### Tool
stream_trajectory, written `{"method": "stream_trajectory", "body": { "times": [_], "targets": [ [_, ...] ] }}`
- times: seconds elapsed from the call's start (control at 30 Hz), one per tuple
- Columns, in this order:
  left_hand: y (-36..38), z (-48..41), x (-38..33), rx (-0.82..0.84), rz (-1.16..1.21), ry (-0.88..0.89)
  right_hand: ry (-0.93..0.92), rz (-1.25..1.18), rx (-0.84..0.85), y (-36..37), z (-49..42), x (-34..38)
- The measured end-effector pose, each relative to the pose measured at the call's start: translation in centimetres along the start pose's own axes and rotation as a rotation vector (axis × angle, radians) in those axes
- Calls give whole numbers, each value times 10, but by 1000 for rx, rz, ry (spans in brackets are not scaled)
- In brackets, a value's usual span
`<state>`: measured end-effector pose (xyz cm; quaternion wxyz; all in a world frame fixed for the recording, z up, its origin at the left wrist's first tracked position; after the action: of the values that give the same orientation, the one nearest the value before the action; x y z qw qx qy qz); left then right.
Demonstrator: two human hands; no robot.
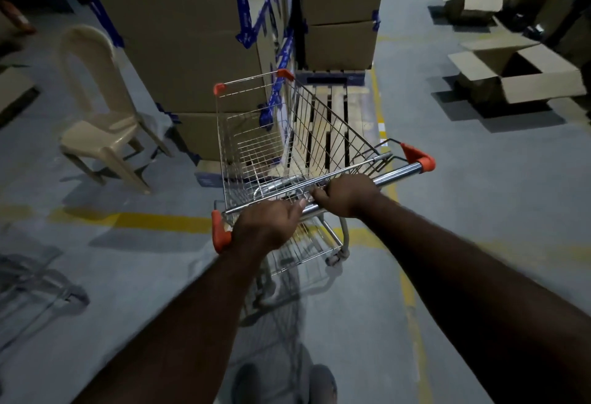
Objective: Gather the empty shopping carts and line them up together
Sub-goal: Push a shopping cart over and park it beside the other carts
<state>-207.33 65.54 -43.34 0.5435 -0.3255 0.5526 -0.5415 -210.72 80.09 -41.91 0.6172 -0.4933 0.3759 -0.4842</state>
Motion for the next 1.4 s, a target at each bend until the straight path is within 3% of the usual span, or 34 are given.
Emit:
{"method": "stream_trajectory", "body": {
  "times": [0.27, 0.57, 0.9, 1.4],
  "targets": [
    [-1, 19, 1, -48, -51, 139, 48, 34, -128, 11, 40, 10],
    [2, 30, -3, -72, -107, 341, 265, -110, -91, 27, 88, 14],
    [7, 56, -2, -20, -217, 551, 367, -89, -29, 36, 143, 58],
    [18, 87, -49, 31, -259, 736, 637, -252, -122, 60, 227, 62]
  ]
}}
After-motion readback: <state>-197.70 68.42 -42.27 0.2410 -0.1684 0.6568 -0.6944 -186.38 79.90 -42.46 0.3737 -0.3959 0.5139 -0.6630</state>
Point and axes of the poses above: each hand's wrist, its own z-axis away from the middle knuckle, its own y-axis out of the palm, x = y × z, the point moved 9 cm from there along -z, towards the middle knuckle, and after that the axes turned 1 degree about y, right-handed, at the moved point
